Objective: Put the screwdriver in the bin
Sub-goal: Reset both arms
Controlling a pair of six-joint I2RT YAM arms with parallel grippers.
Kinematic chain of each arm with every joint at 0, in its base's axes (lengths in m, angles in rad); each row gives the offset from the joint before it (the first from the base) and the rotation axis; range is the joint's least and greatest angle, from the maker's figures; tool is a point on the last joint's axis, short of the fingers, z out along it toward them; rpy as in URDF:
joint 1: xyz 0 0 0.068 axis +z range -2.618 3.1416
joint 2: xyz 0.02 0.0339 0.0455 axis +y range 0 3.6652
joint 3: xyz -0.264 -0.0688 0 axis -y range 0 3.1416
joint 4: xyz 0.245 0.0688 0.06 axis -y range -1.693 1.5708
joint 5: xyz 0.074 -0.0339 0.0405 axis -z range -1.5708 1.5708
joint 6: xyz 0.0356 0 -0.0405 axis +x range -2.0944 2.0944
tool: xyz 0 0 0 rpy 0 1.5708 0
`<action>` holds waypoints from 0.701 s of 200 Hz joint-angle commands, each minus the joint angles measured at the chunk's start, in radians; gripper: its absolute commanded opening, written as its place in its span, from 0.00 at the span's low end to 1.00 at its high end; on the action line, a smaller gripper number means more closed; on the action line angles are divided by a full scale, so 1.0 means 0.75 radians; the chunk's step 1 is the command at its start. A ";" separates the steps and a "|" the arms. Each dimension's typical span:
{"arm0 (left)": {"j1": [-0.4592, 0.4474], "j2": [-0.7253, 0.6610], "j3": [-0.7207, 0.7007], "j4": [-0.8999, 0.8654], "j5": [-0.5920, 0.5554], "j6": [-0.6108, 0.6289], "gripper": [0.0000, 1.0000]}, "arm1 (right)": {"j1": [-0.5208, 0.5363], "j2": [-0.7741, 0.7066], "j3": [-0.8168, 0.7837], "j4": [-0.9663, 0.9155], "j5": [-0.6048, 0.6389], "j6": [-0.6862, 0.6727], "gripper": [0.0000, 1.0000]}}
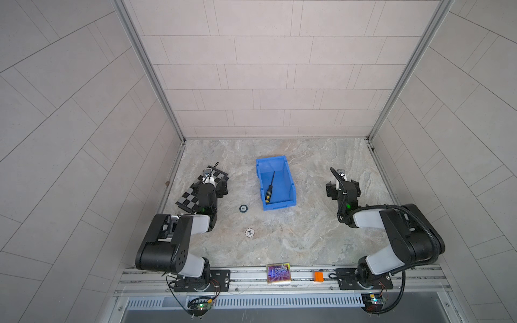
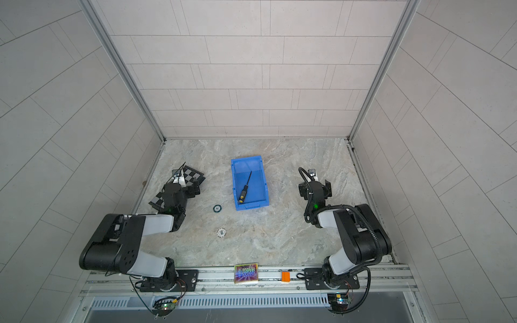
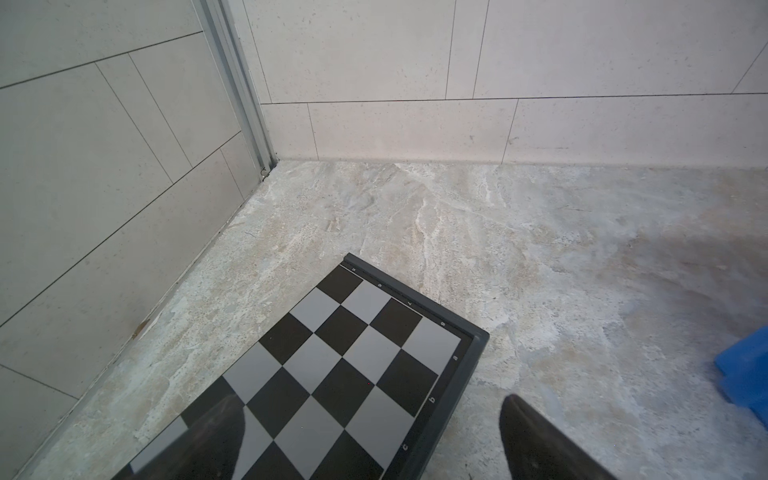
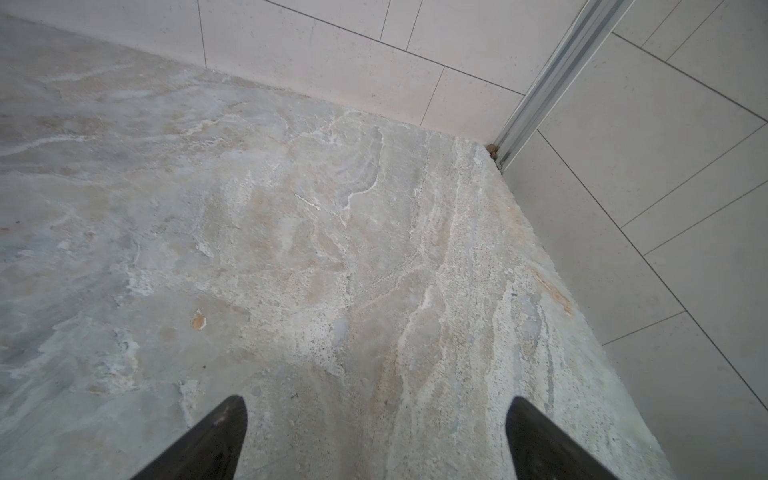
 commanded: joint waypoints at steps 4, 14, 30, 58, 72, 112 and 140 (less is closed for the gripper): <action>-0.006 0.015 0.027 0.028 0.026 0.021 1.00 | -0.106 0.083 -0.044 0.208 -0.209 0.074 0.99; -0.006 0.019 0.033 0.023 0.028 0.023 1.00 | -0.114 0.059 -0.008 0.102 -0.229 0.077 0.99; -0.006 0.018 0.034 0.023 0.029 0.023 0.99 | -0.114 0.051 -0.009 0.076 -0.222 0.086 0.99; -0.006 0.016 0.030 0.023 0.031 0.022 1.00 | -0.115 0.074 -0.032 0.164 -0.215 0.077 0.99; -0.006 0.015 0.028 0.026 0.031 0.022 1.00 | -0.114 0.077 -0.055 0.222 -0.156 0.084 0.99; -0.028 -0.004 0.010 0.051 0.016 0.036 1.00 | -0.111 0.078 -0.091 0.292 -0.084 0.107 0.99; -0.029 -0.003 0.010 0.052 0.016 0.037 0.99 | -0.110 0.079 -0.033 0.183 -0.174 0.076 0.99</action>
